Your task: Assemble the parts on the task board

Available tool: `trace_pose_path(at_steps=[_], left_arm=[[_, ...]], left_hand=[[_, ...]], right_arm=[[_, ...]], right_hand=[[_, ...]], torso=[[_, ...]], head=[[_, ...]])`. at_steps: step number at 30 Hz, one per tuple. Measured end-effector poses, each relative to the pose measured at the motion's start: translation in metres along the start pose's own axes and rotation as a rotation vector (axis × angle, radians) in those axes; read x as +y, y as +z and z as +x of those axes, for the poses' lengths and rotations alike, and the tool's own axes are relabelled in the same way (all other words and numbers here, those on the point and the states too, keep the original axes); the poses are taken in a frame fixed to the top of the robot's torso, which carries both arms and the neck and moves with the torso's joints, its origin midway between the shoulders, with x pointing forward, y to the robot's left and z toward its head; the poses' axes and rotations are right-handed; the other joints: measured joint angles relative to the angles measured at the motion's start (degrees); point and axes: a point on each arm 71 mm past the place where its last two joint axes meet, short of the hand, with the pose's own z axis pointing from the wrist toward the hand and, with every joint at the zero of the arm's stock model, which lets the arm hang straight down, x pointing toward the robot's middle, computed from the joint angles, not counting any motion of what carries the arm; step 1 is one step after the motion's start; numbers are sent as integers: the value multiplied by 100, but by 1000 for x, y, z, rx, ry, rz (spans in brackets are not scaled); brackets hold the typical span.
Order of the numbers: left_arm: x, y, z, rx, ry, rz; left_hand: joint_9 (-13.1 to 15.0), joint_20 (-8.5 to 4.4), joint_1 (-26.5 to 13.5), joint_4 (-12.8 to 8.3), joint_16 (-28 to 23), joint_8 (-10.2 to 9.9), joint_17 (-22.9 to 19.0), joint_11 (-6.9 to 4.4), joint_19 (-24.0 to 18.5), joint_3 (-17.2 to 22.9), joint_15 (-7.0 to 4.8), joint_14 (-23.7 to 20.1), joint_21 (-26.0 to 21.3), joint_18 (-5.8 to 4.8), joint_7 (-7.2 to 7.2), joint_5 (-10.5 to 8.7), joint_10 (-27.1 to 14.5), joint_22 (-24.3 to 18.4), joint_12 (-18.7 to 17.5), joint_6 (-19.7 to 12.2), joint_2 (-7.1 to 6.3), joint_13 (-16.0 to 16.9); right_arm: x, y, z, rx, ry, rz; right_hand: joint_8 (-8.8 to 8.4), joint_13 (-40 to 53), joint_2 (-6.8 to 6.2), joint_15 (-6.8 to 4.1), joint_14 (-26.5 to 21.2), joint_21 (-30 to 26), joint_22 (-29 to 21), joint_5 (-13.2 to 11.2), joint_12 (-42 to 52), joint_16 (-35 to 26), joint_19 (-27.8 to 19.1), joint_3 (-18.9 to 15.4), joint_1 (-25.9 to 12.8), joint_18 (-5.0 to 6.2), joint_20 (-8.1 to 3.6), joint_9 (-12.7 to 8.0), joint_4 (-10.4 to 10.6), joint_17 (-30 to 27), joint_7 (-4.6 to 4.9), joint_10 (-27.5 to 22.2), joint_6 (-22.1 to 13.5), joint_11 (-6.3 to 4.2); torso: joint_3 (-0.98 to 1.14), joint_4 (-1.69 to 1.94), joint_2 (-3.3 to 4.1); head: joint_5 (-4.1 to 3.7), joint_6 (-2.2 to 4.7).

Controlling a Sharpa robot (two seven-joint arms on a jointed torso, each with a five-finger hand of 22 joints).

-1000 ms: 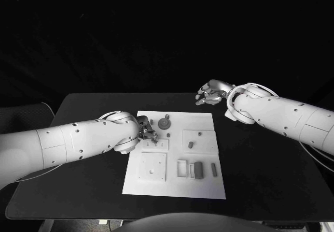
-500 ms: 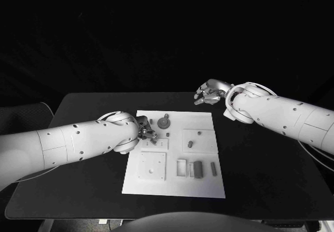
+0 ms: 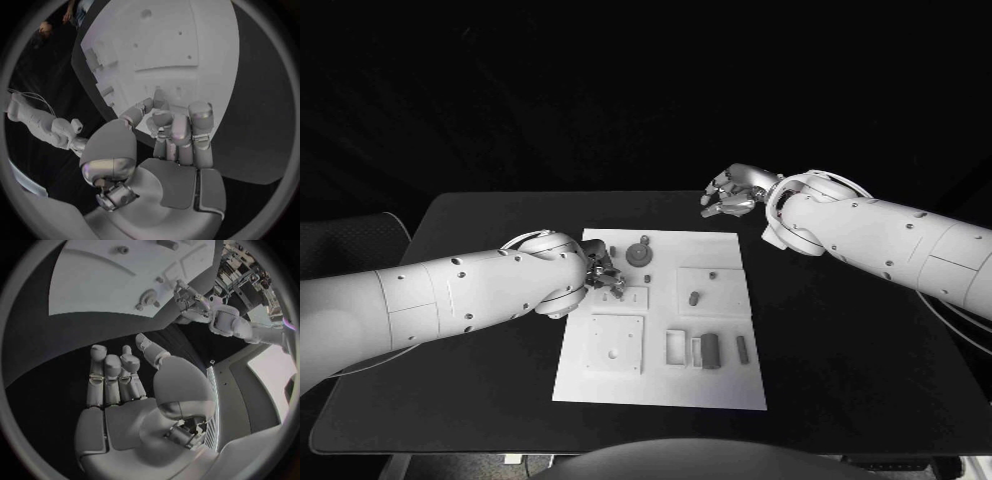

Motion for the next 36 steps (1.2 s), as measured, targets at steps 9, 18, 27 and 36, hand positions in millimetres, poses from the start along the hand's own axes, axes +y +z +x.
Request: trace_pose_path(at_steps=[9,18,27,36], left_arm=[[-2,0,0,-4,9,5],[-4,0,-1,-31,52,17],[-6,0,2,-44,82,28],[-8,0,4,-51,98,35]], left_hand=[[90,1,12,64,0,-7,-16,0,0,-65,0,0,-22,1,-8,-356,0,0,23,8,-26,-43],[329,1,5,102,0,-23,-28,-12,-1,-102,-1,-1,-22,5,-44,-377,11,-1,28,66,-154,-72],[550,2,-10,191,0,-35,-35,-13,-1,-95,-1,-1,-22,8,-40,-377,13,-1,45,76,-200,-106],[657,1,-13,238,0,-55,-40,-13,-1,-110,-1,-2,-21,12,-48,-377,13,4,44,85,-212,-125]], right_arm=[[1,0,1,2,1,-4],[1,-1,0,2,1,-3],[1,-1,0,2,1,-3],[1,-1,0,3,1,-3]], right_hand=[[0,0,0,0,0,0,0,0,0,0,0,0,0,0,0,5,0,0,0,1,0,-1],[1,1,0,1,-1,0,0,0,0,0,0,0,0,1,0,4,0,0,0,2,0,-2],[1,1,0,-15,-24,0,-1,0,0,0,0,0,0,1,0,4,0,0,0,10,0,-10],[1,1,0,-10,-29,0,-1,0,0,0,0,0,0,0,0,8,0,1,0,11,0,-11]], torso=[[0,-1,-2],[4,-1,-2],[5,-5,-3],[5,-4,-3]], head=[[-13,3],[-23,-4],[-63,-38],[-83,-48]])
